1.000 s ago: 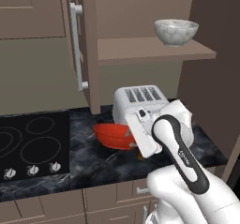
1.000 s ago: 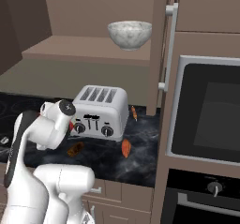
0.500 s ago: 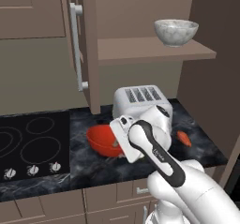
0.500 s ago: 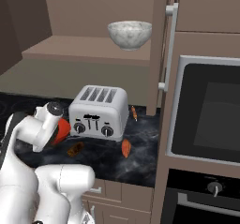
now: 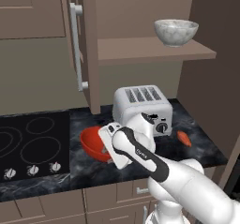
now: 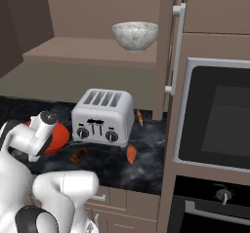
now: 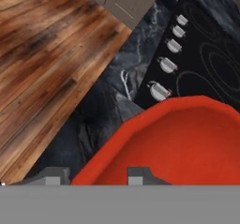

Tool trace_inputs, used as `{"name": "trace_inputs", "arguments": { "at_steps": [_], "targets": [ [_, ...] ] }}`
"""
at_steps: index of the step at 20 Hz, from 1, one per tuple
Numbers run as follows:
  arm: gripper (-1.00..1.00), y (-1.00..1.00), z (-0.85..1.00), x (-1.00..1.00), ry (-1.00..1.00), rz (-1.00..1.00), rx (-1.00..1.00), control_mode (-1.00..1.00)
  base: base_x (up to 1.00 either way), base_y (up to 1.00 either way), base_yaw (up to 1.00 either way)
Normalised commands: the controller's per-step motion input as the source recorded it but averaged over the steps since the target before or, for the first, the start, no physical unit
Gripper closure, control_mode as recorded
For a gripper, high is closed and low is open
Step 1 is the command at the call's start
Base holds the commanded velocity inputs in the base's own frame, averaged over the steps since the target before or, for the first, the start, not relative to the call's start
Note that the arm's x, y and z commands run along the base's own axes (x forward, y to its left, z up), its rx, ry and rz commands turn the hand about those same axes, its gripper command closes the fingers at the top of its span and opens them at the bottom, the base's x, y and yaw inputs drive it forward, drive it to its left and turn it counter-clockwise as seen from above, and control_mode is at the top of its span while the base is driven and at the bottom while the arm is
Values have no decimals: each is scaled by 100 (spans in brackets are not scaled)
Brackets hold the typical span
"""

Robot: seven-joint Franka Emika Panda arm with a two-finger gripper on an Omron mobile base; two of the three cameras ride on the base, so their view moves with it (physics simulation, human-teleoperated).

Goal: Pick both bowls and place them on the counter. Then place the sweet potato in one bowl and place the sweet potato in the other bowl.

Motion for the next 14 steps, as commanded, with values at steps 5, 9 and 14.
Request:
{"name": "trace_inputs", "arguments": {
  "at_steps": [5,9,14],
  "targets": [
    [100,15,-35,18,5,4,-2,-100,0,0,0],
    [100,8,-34,14,3,3,-5,-100,0,0,0],
    [100,10,-28,17,5,4,-11,-100,0,0,0]
  ]
}}
